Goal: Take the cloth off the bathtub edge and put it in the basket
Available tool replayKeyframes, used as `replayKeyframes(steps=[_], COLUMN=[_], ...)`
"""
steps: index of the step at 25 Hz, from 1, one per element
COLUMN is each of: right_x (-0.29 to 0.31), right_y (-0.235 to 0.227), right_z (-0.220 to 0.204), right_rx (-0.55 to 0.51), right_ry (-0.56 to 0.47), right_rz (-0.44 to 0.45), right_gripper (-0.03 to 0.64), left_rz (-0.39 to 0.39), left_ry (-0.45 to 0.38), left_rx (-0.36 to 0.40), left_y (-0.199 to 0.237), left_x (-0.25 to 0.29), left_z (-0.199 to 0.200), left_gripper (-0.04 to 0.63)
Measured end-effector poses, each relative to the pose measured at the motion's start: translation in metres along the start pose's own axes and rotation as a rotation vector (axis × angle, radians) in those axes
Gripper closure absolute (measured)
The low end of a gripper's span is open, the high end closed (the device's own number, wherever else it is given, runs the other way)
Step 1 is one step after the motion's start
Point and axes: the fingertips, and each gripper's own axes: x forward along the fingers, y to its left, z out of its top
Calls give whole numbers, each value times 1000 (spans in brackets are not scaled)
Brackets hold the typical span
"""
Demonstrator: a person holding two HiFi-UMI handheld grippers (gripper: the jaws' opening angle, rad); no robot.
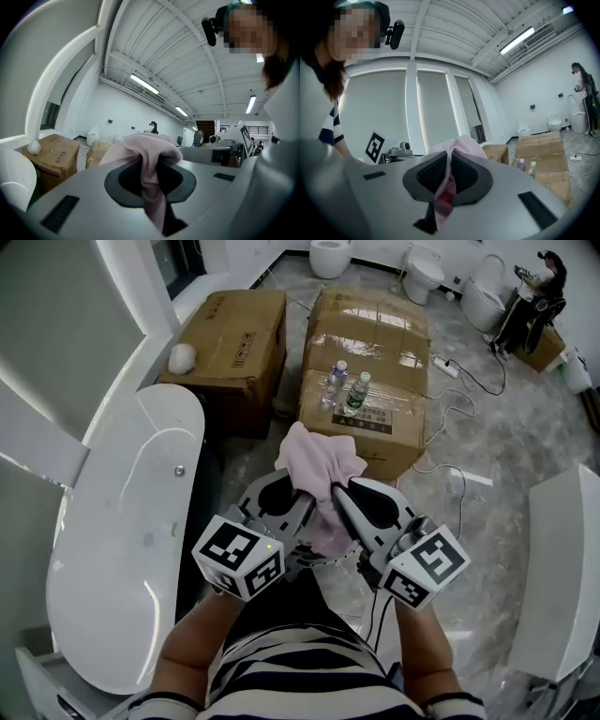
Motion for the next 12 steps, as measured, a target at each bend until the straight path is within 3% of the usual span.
replayKeyframes(steps=[6, 12], right_x=[-4, 5], right_y=[-25, -50], right_z=[-54, -114], right_rx=[38, 150], right_ry=[99, 185], right_rz=[-91, -170], right_gripper=[569, 569], left_rz=[-49, -100], left_ry=[141, 291], left_rx=[5, -11], left_y=[6, 26], left_x=[17, 30], left_z=[-57, -118], left_gripper=[538, 538])
